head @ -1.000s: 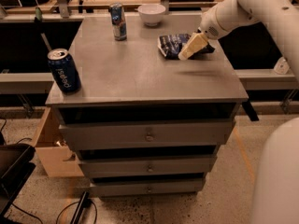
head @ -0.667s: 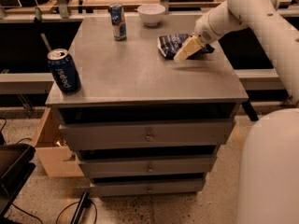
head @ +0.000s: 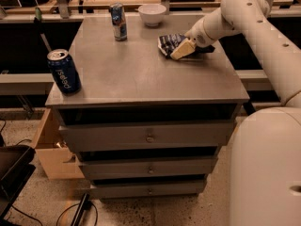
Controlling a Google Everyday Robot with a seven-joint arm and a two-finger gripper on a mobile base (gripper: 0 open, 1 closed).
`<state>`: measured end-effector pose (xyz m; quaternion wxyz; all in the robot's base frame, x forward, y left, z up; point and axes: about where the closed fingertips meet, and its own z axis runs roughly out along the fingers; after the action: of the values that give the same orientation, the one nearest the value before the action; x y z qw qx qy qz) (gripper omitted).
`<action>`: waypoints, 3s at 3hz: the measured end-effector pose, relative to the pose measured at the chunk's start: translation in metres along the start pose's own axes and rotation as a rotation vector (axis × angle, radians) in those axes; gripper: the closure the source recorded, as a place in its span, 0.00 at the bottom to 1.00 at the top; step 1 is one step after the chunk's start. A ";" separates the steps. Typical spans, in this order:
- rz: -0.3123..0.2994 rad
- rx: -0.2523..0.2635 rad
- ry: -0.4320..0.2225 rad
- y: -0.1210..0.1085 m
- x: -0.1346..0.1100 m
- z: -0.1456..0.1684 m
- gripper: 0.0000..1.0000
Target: Move blue chip bag near pepsi can
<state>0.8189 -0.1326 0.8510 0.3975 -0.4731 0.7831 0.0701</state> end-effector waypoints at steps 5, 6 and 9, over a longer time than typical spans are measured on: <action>0.001 -0.009 0.002 0.003 0.000 0.006 1.00; 0.001 -0.009 0.002 0.003 -0.001 0.006 1.00; 0.001 -0.009 0.002 0.002 -0.002 0.005 1.00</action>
Offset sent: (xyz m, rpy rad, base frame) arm 0.0009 0.0023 -0.0030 0.0015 0.0041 0.0016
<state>0.8202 -0.1277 0.8484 0.3945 -0.4748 0.7833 0.0735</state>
